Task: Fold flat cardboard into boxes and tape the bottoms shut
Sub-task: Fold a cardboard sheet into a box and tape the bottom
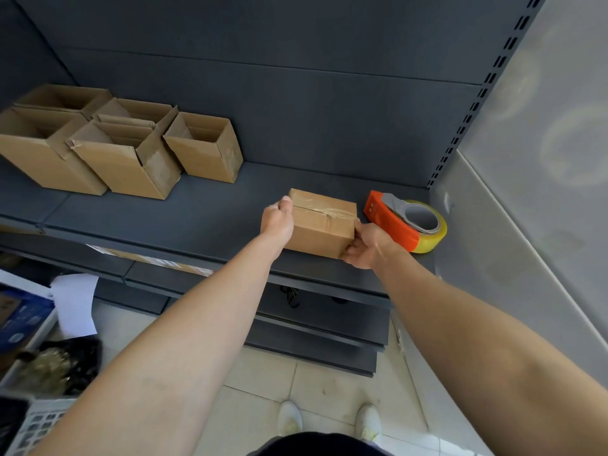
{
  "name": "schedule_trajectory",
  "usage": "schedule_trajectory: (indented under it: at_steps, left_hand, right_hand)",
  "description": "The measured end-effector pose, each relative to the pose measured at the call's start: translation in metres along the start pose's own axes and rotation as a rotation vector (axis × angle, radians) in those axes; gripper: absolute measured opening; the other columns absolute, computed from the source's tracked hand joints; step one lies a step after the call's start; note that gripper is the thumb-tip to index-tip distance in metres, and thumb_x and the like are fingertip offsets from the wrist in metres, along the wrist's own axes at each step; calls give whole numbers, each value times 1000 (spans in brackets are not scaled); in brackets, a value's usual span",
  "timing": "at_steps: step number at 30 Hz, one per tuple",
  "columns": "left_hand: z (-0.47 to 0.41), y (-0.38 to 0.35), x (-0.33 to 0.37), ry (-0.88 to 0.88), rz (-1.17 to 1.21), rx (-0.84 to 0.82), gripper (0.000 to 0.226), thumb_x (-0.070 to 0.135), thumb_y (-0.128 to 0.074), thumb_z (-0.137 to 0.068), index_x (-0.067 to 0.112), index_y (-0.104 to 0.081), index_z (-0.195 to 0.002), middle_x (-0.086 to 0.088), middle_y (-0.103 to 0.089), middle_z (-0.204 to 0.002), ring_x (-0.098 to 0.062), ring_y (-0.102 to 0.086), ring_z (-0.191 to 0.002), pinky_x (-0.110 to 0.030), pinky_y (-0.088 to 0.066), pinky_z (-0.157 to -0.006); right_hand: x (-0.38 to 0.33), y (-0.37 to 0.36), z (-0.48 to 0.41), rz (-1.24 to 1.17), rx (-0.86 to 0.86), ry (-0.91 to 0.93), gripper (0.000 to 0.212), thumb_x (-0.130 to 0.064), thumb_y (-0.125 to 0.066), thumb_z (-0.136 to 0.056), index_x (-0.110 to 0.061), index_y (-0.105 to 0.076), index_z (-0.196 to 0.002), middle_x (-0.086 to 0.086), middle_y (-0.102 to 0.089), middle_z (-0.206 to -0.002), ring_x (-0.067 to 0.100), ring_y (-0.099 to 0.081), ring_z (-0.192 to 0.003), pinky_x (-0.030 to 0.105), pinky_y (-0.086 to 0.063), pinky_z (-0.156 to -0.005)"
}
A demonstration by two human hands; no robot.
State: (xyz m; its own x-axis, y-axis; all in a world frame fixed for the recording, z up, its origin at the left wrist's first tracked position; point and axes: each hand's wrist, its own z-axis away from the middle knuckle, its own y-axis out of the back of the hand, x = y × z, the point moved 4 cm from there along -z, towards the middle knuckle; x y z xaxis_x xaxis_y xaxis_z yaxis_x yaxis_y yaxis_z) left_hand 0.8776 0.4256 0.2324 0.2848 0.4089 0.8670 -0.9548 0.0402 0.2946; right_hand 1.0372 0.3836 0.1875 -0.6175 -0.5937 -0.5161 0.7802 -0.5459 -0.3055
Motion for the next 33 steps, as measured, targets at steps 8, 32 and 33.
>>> schedule_trajectory:
  at_steps: [8,32,33]
  left_hand:
    - [-4,9,-2,20,-41,-16,50,40,-26,-103,7,-43,-137,-4,-50,-107,-18,-46,-101,-30,-33,-91]
    - [-3,34,-12,-73,141,-17,39,10,-55,-88,16,-52,-127,-5,-51,-127,-14,-50,-102,-23,-38,-78]
    - [-1,34,-9,-49,150,-13,30,24,-58,-89,14,-53,-117,-7,-52,-128,-14,-51,-98,-24,-37,-74]
  right_hand:
    - [-12,-4,0,97,120,94,29,-12,-40,-102,-6,-55,-126,8,-67,-106,26,-65,-96,40,-52,-68]
    - [-29,-24,22,359,61,234,74,-62,-60,-80,-11,-49,-133,2,-57,-130,23,-57,-94,43,-44,-88]
    - [-29,-25,23,358,74,237,72,-63,-60,-81,-11,-50,-130,2,-58,-126,23,-57,-97,40,-45,-81]
